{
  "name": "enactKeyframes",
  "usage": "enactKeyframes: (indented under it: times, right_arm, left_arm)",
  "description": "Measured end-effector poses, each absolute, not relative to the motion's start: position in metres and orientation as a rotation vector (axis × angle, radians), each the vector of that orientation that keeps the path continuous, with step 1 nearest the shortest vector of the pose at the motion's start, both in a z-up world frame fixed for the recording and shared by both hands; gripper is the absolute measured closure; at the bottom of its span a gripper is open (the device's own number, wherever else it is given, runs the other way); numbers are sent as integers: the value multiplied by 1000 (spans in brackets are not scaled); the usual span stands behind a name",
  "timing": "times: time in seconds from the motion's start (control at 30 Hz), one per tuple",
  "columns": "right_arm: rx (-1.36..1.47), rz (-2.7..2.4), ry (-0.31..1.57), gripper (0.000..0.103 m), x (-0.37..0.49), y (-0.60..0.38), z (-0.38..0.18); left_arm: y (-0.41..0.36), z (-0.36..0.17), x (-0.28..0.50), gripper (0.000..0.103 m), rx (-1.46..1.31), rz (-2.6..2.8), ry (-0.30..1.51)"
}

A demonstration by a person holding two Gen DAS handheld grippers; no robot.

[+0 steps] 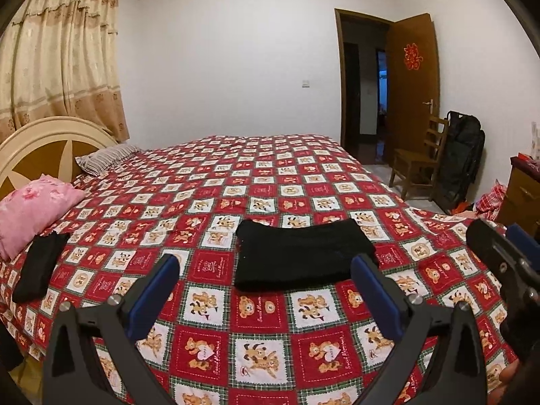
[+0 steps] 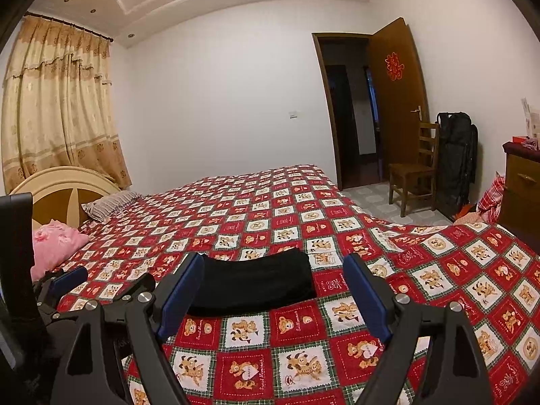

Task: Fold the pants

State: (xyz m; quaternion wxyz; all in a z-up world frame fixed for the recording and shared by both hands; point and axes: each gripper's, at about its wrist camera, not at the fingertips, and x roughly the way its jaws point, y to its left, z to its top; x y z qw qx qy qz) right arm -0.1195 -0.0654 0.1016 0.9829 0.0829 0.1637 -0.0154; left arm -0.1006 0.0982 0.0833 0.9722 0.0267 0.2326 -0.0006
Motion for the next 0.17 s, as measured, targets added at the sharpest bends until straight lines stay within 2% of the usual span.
enactKeyframes:
  times: [0.17]
  right_arm:
    - [175,-36,337,18,-119,-66,99]
  left_arm:
    - [97,83,-99,0,61,3,476]
